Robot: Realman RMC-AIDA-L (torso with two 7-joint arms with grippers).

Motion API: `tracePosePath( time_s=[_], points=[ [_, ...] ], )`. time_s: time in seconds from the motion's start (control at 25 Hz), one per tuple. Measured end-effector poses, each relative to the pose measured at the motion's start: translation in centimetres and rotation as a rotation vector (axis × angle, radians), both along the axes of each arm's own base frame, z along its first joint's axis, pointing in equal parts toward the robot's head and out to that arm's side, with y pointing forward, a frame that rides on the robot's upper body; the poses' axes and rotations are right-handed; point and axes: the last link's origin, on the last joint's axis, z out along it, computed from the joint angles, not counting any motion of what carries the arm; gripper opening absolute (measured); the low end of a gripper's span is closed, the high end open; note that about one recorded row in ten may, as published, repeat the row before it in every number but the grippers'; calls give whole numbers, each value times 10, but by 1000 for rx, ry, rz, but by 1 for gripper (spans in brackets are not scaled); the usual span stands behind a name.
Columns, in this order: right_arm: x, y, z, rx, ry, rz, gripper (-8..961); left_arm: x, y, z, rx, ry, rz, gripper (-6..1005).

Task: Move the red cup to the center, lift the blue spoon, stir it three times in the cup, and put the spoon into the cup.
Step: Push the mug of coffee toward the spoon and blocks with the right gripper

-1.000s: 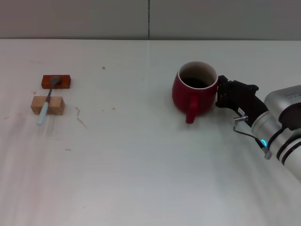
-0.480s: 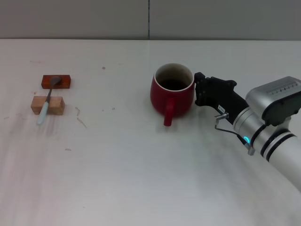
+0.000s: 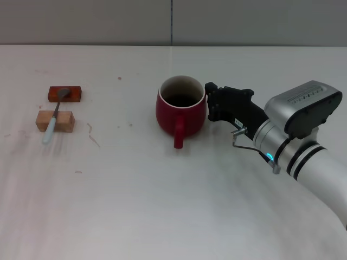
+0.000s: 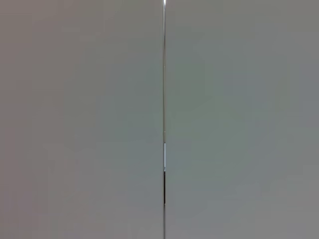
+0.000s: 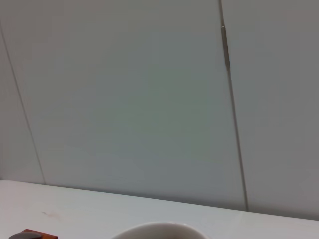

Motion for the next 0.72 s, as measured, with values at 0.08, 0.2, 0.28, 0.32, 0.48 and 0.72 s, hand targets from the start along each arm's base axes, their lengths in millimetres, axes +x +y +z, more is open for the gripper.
tracePosePath(
  time_s=[0.08, 0.2, 0.28, 0.32, 0.48, 0.72],
  points=[
    [0, 0, 0, 1, 0, -2, 40, 0, 0, 0, 0, 0, 0, 862],
    [8, -2, 2, 6, -3, -26, 42, 0, 0, 0, 0, 0, 0, 862],
    [14, -4, 1, 2, -14, -44, 43, 1, 1, 0, -1, 0, -3, 861],
    [14, -4, 1, 2, -14, -44, 43, 1, 1, 0, -1, 0, -3, 861],
    [16, -6, 0, -9, -22, -54, 45, 3, 3, -1, -3, 1, -10, 862],
    [11, -8, -4, -22, -12, -47, 48, 3, 4, -1, -3, 1, -12, 862]
  ],
)
